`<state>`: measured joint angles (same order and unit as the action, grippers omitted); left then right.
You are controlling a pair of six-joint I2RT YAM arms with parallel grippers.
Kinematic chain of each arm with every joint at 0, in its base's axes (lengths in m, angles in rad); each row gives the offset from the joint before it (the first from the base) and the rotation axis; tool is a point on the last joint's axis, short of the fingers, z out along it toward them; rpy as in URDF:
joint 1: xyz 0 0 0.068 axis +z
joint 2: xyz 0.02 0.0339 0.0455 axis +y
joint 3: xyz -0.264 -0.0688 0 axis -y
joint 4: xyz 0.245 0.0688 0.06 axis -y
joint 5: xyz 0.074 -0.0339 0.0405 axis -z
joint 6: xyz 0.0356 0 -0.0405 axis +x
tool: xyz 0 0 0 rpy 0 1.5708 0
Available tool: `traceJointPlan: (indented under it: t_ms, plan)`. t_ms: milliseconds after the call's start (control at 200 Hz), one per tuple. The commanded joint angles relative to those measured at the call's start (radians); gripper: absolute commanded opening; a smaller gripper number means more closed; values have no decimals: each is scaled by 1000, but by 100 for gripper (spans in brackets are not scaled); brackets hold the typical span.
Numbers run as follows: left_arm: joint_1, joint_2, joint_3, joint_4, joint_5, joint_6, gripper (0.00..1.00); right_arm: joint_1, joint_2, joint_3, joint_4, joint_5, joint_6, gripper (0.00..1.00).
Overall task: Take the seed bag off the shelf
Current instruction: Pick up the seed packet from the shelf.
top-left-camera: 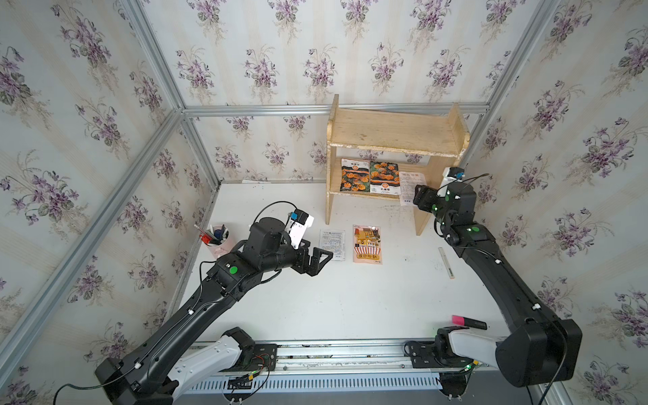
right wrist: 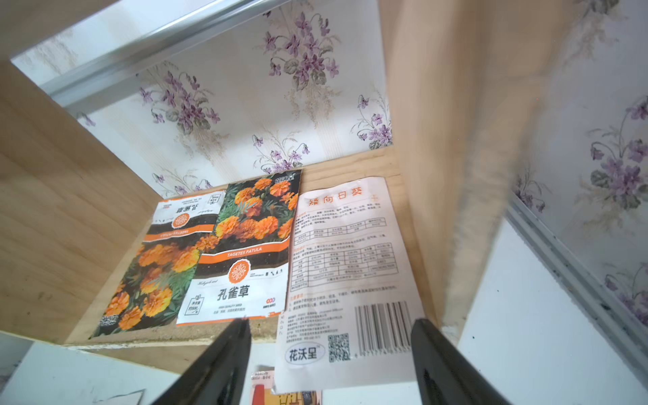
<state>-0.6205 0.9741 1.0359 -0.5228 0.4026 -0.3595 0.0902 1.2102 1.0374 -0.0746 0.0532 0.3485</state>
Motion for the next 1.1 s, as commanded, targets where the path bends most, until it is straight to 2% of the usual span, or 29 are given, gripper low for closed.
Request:
traceJointPlan:
  t_ms: [0,220,410,819,1094]
  plan:
    - [1,-9,-2,28,17,-14,100,-86,-33,-55,16,-171,137,78]
    - [0,-23,-5,18,15,-21,100,-228,-63,-190,119,-382,246,78]
    - [1,-29,-13,16,14,-29,100,-286,-38,-257,232,-496,309,78]
    - [1,-35,-27,13,4,-27,100,-317,95,-229,347,-603,356,76]
    - [1,-31,-26,9,-5,-24,100,-317,105,-223,361,-631,369,65]
